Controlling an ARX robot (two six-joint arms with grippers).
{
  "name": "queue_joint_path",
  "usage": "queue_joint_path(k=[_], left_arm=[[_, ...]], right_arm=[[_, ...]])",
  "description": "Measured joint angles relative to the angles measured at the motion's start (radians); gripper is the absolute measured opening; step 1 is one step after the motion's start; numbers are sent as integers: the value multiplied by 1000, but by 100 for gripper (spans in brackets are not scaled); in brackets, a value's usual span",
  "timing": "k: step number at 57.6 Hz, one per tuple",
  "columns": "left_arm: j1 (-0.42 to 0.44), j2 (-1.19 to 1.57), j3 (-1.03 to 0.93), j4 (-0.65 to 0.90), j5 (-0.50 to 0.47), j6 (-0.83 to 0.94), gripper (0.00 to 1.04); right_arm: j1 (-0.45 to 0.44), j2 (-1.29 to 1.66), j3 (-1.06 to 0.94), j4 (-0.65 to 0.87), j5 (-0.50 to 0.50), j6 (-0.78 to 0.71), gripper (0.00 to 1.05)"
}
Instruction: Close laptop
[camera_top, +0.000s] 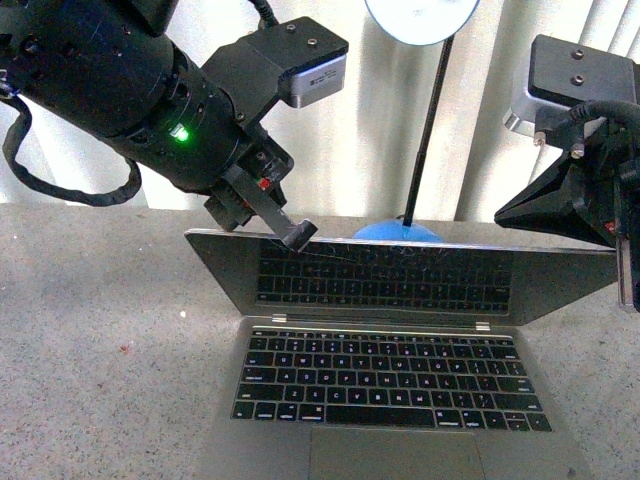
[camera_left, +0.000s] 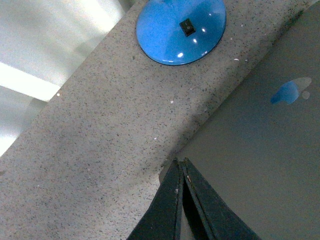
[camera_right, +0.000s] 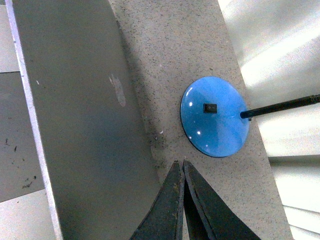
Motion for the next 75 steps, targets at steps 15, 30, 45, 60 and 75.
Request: queue_joint_path(k=[15, 30, 45, 60, 75], left_arm=[[-2, -10, -36, 3, 22, -11, 4], [-8, -11, -64, 17, 32, -26, 4], [-18, -11, -97, 29, 48, -31, 4], [-23, -11, -137, 44, 53, -40, 4], [-23, -11, -161, 56, 58, -46, 4]], right_arm=[[15, -1, -18, -6, 8, -13, 3], [28, -1, -27, -11, 14, -22, 3], [34, 0, -50, -27, 13, -37, 3], [46, 10, -81, -26, 18, -56, 3], [52, 22, -97, -23, 24, -64, 3]])
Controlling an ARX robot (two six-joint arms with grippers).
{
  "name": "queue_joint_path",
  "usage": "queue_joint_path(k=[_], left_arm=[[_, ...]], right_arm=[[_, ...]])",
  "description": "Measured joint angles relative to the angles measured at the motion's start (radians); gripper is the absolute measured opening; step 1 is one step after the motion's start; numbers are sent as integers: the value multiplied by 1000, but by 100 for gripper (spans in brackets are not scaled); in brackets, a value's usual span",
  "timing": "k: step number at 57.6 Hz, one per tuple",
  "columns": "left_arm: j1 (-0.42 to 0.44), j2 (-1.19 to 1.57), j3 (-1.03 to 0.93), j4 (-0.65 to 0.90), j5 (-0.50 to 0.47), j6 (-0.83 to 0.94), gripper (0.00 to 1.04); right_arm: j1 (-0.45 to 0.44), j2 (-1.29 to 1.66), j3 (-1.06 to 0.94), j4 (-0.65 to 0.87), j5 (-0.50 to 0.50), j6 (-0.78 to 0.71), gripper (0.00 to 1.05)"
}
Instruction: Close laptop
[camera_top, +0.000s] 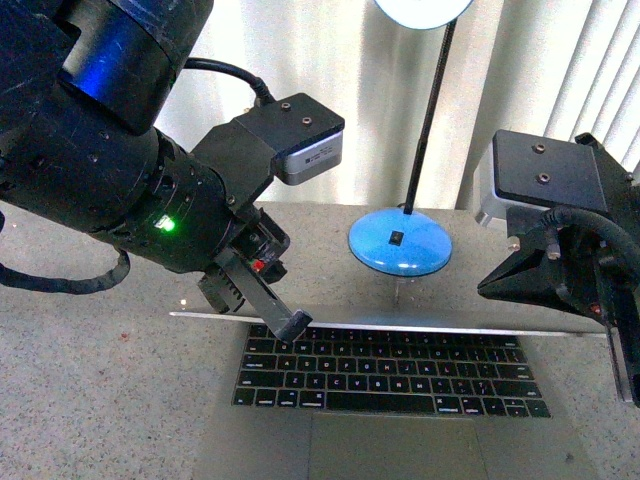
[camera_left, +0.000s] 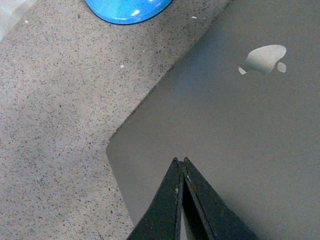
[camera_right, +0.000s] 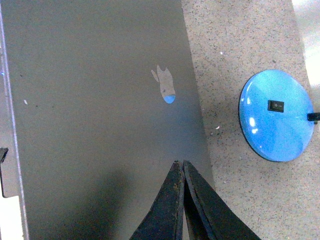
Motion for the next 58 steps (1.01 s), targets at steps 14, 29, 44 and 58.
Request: queue_joint_path(k=[14, 29, 44, 58], left_arm=[[0, 0, -38, 34, 18, -11, 4], [0, 0, -56, 54, 26, -19, 4], [-19, 21, -89, 84, 34, -30, 4], [-31, 46, -110, 116, 39, -40, 4]], right_arm=[[7, 8, -14, 2, 1, -7, 3], [17, 21, -35, 19, 11, -14, 3], [22, 33, -53, 24, 19, -27, 3], [21, 51, -67, 37, 26, -40, 3]])
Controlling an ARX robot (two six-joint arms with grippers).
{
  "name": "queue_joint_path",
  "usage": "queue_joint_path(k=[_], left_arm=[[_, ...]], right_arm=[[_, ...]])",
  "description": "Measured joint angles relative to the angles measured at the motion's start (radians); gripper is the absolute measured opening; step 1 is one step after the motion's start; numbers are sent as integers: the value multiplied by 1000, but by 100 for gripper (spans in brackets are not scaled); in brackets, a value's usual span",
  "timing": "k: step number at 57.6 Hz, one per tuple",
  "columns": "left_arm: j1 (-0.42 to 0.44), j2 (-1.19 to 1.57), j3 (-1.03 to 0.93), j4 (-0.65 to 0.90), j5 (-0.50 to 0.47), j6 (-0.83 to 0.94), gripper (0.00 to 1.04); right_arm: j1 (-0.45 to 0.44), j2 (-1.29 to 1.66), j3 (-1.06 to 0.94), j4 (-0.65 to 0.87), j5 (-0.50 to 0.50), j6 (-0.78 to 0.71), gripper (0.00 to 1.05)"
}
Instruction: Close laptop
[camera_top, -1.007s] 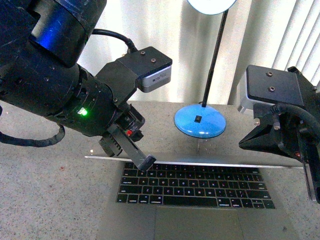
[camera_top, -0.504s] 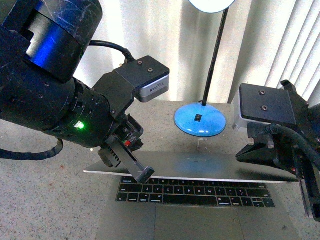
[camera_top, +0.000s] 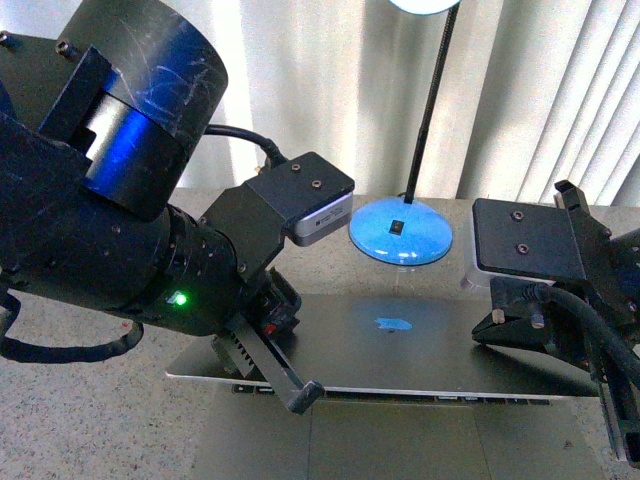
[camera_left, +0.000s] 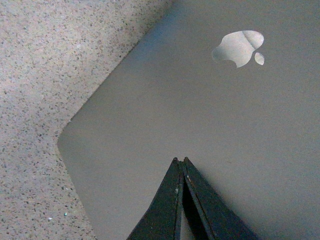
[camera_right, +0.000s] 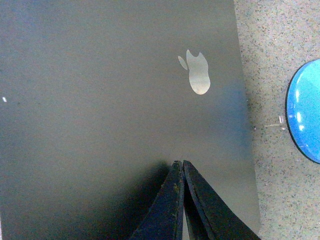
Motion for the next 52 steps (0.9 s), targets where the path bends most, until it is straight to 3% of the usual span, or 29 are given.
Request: queue_joint_path(k=[52], left_arm=[[2, 122, -99, 146, 61, -48, 4]], right_arm=[[29, 187, -64, 158, 35, 26, 3]])
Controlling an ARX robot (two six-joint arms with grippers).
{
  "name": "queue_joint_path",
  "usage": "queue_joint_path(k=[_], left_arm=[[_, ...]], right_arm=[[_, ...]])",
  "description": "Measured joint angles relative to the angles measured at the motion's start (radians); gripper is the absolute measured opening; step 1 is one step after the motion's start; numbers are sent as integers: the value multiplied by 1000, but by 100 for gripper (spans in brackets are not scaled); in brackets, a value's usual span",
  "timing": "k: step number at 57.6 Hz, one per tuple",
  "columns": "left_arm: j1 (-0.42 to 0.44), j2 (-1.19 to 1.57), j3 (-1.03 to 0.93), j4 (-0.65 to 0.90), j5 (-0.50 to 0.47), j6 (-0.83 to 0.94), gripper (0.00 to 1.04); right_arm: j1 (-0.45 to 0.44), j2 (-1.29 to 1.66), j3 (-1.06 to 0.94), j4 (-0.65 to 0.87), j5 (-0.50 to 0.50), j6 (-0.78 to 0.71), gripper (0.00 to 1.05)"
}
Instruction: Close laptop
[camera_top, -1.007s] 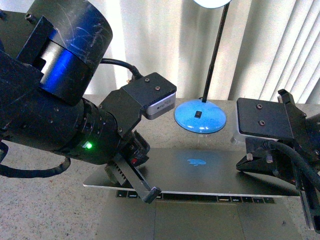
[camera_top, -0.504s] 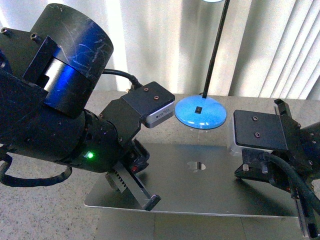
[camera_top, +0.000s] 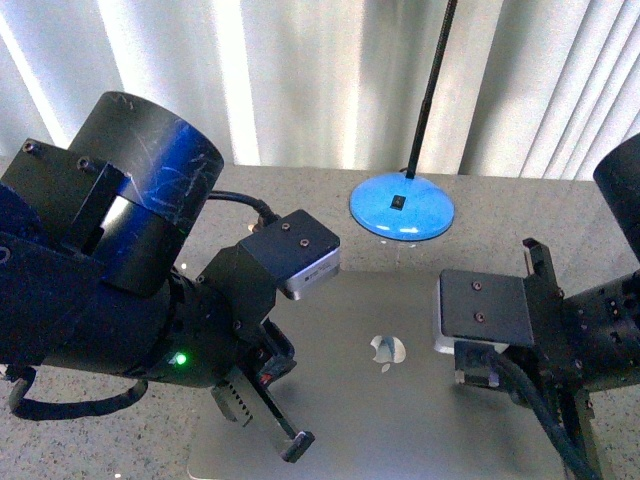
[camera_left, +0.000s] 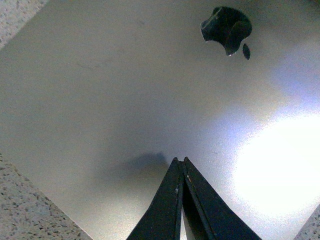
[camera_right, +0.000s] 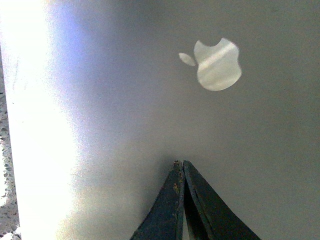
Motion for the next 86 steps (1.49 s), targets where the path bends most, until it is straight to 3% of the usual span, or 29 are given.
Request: queue_joint_path(k=[24, 37, 44, 49, 56, 69, 73, 74, 77, 80, 86], left_arm=[[42, 21, -61, 77, 57, -24, 4], [114, -16, -101, 140, 55, -109, 4], [179, -66, -121, 274, 19, -254, 4], [238, -142, -137, 420, -76, -409, 17], [282, -231, -134, 463, -153, -557, 35], [281, -227, -143, 463, -147, -641, 78], [280, -227, -146, 478, -169, -631, 87], [274, -220, -160, 535, -217, -615, 84], [274, -217, -249, 813, -361, -521, 70], [291, -256, -333, 947, -381, -473, 57], [318, -387, -453, 980, -361, -436, 32]], right_arm=[[8, 0, -39, 122, -27, 97, 3], [0, -85, -53, 320, -34, 330, 4], [-23, -175, -46, 420, -5, 533, 19], [-48, -245, -44, 471, 32, 720, 31], [-72, -299, -41, 488, 46, 948, 50], [-64, -284, -48, 505, 72, 1062, 89], [-44, -272, -122, 739, 304, 1115, 81], [-41, -272, -167, 851, 411, 1132, 75], [-47, -293, -266, 1034, 552, 1165, 63], [-67, -333, -343, 1131, 565, 1181, 50], [-92, -421, -471, 1164, 544, 1191, 25]])
